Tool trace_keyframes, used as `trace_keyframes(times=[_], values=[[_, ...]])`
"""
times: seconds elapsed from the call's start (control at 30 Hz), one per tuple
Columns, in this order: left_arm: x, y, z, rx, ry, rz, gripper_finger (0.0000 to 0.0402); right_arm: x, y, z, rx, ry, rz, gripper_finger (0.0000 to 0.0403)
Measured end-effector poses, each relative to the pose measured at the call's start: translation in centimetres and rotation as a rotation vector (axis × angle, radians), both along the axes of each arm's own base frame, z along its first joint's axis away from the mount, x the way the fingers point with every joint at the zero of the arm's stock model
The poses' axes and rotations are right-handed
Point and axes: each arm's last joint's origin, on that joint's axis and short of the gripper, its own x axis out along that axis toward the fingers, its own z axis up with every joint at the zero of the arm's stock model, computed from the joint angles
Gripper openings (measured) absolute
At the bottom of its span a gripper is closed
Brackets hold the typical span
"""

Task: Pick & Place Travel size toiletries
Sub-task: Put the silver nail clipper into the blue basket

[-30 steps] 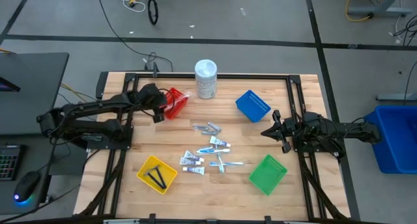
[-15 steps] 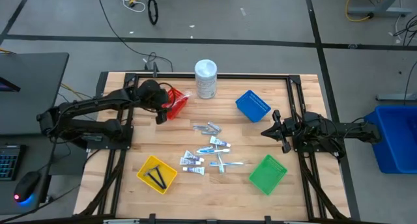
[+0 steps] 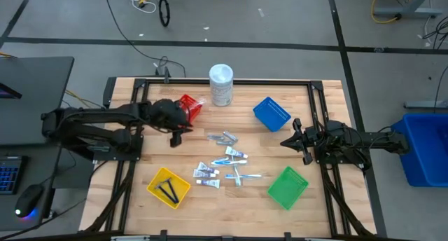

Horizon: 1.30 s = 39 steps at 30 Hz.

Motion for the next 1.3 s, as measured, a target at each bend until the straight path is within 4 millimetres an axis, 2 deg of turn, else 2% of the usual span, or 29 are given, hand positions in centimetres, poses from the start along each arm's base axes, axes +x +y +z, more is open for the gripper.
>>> trace_keyframes(times=[0.4, 0.53, 0.7, 1.03, 1.3], values=[[1.3, -4.0, 1.3, 0.013, -0.162, -0.133, 0.0048, 0.0, 0.0, 0.0, 0.000, 0.000, 0.000, 0.0013], [1.2, -4.8, 1.2, 0.004, -0.155, -0.171, 0.0039, 0.0, 0.0, 0.0, 0.000, 0.000, 0.000, 0.0013], [1.2, -5.2, 1.2, 0.067, -0.152, -0.234, 0.0028, 0.0, 0.0, 0.0, 0.000, 0.000, 0.000, 0.0013], [0.9, -5.1, 1.3, 0.065, -0.164, -0.231, 0.0005, 0.0, 0.0, 0.0, 0.000, 0.000, 0.000, 0.0013], [-0.8, -5.0, -0.4, 0.048, -0.150, -0.221, 0.0007, 0.0, 0.0, 0.0, 0.000, 0.000, 0.000, 0.0014]])
